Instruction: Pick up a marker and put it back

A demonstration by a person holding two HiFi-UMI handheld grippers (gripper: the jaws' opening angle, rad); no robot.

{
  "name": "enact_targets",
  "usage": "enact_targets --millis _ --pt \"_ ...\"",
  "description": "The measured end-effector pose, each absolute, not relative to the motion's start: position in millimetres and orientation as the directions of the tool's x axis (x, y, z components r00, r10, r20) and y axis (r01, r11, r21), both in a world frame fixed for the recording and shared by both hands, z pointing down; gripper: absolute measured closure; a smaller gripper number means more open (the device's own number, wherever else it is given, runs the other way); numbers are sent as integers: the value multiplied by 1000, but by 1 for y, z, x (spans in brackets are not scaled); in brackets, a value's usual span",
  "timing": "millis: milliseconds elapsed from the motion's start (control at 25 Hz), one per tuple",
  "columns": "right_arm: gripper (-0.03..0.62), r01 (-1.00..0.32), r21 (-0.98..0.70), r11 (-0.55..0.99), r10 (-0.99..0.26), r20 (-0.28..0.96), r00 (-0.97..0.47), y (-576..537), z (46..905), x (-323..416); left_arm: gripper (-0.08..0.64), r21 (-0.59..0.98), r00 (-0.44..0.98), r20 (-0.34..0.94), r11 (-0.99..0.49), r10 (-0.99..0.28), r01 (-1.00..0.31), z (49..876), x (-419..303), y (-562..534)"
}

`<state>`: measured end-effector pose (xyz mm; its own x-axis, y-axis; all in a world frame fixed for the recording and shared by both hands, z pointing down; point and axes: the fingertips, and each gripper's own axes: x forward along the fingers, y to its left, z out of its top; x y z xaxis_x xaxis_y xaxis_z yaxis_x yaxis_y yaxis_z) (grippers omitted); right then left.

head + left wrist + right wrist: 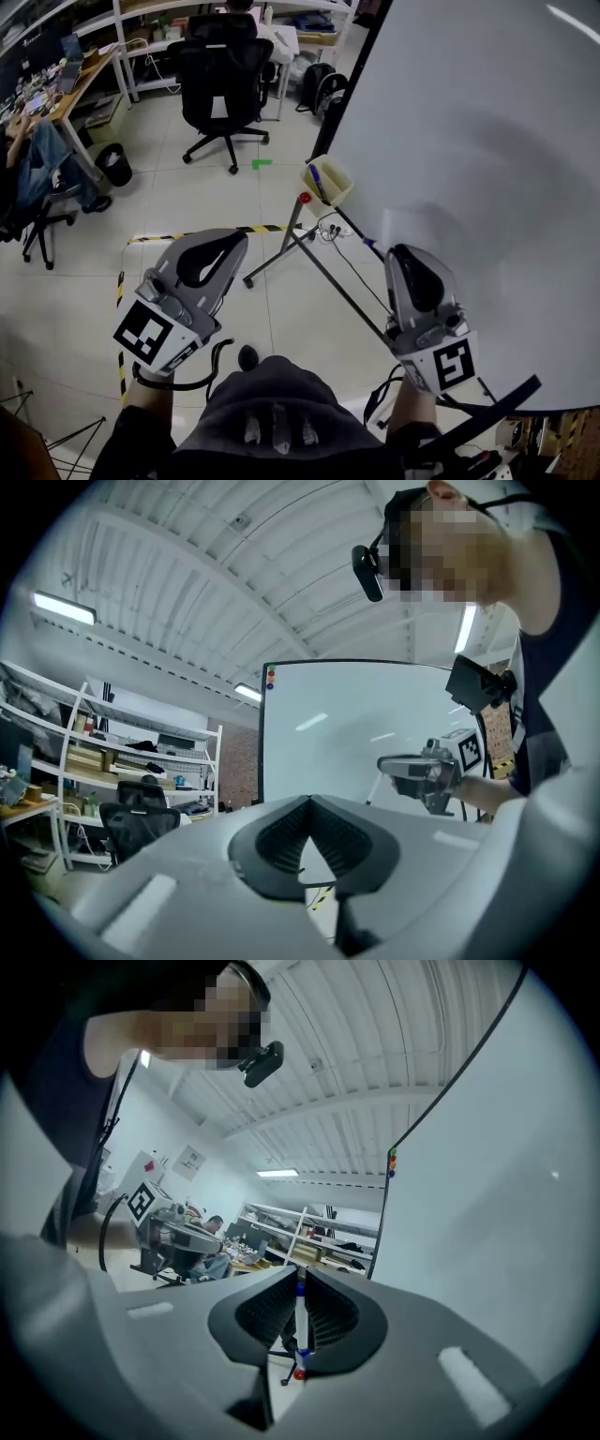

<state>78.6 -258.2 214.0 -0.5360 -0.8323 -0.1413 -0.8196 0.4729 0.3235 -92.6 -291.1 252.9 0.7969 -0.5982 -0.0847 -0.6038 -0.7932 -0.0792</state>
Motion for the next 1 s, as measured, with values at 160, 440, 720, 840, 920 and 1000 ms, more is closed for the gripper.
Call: enact_targets --millis 160,440,720,840,920,1000 --pt "563 -831 331 448 -855 -113 -506 -299 215 75 554 -58 824 -89 -823 -559 -565 254 -91 -334" --pt "563 -846 311 433 -877 -74 -475 -385 230 82 554 -33 829 -64 -829 -556 -559 266 -85 -402" --pt "563 -838 262 479 -860 -48 -507 -469 248 92 554 -24 808 -40 -808 -588 -589 264 -67 -474" --pt "563 -826 229 514 -849 -3 -529 -498 260 89 554 -5 792 -25 -792 -610 -610 267 -67 -498" --pt "563 -823 208 528 -845 31 -534 -514 264 81 554 13 789 -12 -790 -614 -614 268 -72 -514" --pt "563 -818 189 543 -838 63 -542 -526 269 70 554 24 793 -8 -793 -610 -609 268 -76 -530"
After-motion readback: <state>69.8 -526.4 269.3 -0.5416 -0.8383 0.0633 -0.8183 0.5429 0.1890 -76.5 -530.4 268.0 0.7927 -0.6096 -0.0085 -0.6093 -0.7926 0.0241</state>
